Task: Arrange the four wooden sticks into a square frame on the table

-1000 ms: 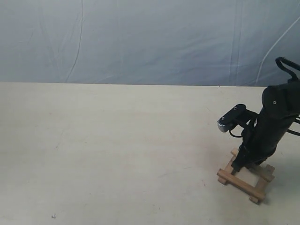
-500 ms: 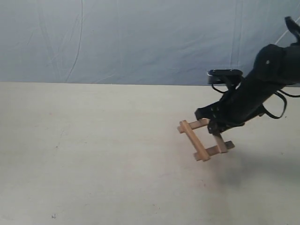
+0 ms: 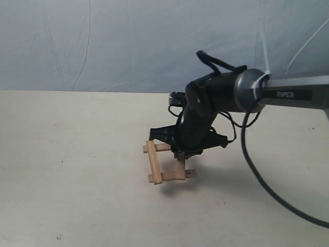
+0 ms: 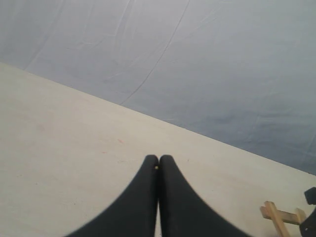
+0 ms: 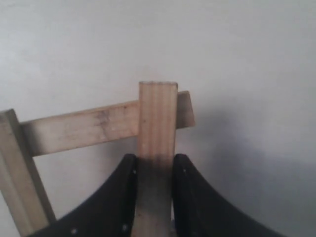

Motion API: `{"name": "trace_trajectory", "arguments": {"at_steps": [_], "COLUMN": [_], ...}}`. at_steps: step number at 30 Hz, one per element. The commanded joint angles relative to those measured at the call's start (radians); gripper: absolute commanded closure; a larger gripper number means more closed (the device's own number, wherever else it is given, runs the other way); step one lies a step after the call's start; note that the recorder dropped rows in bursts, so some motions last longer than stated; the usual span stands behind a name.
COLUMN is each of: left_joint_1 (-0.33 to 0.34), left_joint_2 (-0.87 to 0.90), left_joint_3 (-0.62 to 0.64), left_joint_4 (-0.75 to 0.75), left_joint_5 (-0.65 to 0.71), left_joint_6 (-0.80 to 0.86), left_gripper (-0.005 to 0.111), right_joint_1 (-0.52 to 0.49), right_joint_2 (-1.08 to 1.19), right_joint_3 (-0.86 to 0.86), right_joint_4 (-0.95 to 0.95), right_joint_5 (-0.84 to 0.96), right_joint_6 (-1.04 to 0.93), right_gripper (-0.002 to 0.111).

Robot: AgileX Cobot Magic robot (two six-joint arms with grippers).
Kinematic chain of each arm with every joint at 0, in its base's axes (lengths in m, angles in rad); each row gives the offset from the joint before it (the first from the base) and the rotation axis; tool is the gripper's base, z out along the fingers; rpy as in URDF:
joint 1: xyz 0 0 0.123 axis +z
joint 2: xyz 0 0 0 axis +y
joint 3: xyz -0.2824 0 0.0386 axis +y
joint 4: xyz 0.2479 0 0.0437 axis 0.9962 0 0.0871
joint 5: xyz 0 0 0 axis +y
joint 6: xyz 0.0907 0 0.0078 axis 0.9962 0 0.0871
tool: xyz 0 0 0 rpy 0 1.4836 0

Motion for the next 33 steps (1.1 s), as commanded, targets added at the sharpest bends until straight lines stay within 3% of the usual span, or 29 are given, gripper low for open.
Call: {"name": "trace_trajectory", "arguments": {"at_steps": [1,11,13,14,16,18,21,24,33], "left_joint_1": [-0.001,-0.001,-0.001,-0.001,-0.001,-0.001,-0.001,-0.001,-0.001], "left_joint_2": [-0.006,-0.006,-0.006,-0.006,-0.006,-0.006,-0.006,-0.006,-0.006], "left_joint_3": [0.004,0.004,0.004,0.004,0.004,0.004,0.004,0.004,0.004], "left_joint_4": [-0.005,-0.005,-0.005,-0.005,-0.005,-0.005,-0.005,-0.003,-0.003], "left_joint_5": [0.005,0.009,0.009,0.009,0.009,0.009,0.009,0.009,0.009], "left_joint_6": [0.003,0.003,0.003,0.003,0.003,0.003,0.003,0.003,0.006], "left_gripper": [0.107,0.107,0.107,0.107,0.107,0.107,0.107,0.107,0.107], "right_joint_1": [0.033,0.029,0.029,0.029,0.024,0.007,-0.058,-0.140,-0.461], "right_joint_2": [0.076,0.136,0.136,0.136,0.132,0.100,0.019,-0.048,-0.339], "right_joint_3": [-0.096,-0.136,-0.136,-0.136,-0.136,-0.136,-0.136,-0.074,0.390], "right_joint_4": [-0.013,-0.018,-0.018,-0.018,-0.015,-0.013,-0.028,-0.030,0.031], "right_joint_5": [0.025,0.002,-0.005,-0.005,0.003,0.032,0.175,0.270,0.025], "right_joint_6": [0.058,0.116,0.116,0.116,0.116,0.109,0.013,-0.156,-0.458], "right_gripper": [0.109,0.107,0.090,0.070,0.049,0.064,0.109,0.109,0.109]}}
